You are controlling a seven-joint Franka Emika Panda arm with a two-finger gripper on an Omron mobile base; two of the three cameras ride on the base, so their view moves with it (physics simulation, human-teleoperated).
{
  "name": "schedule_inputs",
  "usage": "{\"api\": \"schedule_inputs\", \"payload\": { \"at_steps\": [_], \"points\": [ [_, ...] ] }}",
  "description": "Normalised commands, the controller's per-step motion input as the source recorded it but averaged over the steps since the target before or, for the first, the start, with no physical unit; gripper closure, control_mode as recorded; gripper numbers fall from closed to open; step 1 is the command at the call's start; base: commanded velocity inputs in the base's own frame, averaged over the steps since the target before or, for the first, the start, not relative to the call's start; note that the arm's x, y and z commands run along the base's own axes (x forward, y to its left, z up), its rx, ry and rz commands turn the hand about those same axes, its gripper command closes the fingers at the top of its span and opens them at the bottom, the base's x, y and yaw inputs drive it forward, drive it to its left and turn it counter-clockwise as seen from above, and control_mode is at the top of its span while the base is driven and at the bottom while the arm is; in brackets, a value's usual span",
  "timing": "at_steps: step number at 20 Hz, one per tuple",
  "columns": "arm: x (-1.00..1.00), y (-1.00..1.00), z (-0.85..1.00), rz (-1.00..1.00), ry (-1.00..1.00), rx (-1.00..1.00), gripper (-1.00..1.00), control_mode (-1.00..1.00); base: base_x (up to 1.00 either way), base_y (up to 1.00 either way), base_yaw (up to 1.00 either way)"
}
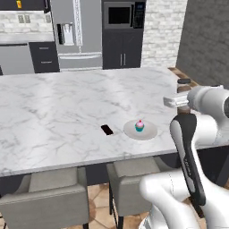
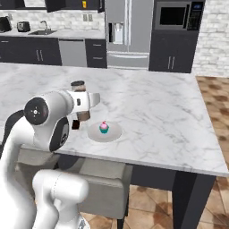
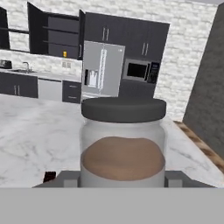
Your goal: Take the cinnamon bottle from the cabinet and place it on the dining table, next to the plate with the cupcake. Then take the chocolate from the dining counter and place it on the cupcake plate.
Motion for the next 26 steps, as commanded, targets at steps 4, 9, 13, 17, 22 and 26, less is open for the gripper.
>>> {"api": "schedule_inputs", "payload": {
  "at_steps": [4, 9, 13, 17, 22, 26],
  "points": [
    [0.84, -0.73, -0.25, 0.32, 0.26, 0.00, 1.00, -1.00, 0.00, 0.00, 0.00],
    [0.99, -0.43, -0.76, 0.25, 0.14, 0.00, 1.00, -1.00, 0.00, 0.00, 0.00],
    [0.94, -0.06, -0.98, 0.21, 0.01, -0.02, 1.00, -1.00, 0.00, 0.00, 0.00],
    [0.82, -0.27, -0.69, 0.21, -0.02, 0.00, 1.00, -1.00, 0.00, 0.00, 0.00],
    [0.50, -0.40, -0.49, 0.16, 0.07, 0.07, 1.00, -1.00, 0.00, 0.00, 0.00],
    [0.37, -0.31, -0.52, 0.14, 0.03, 0.10, 1.00, -1.00, 0.00, 0.00, 0.00]
  ]
}}
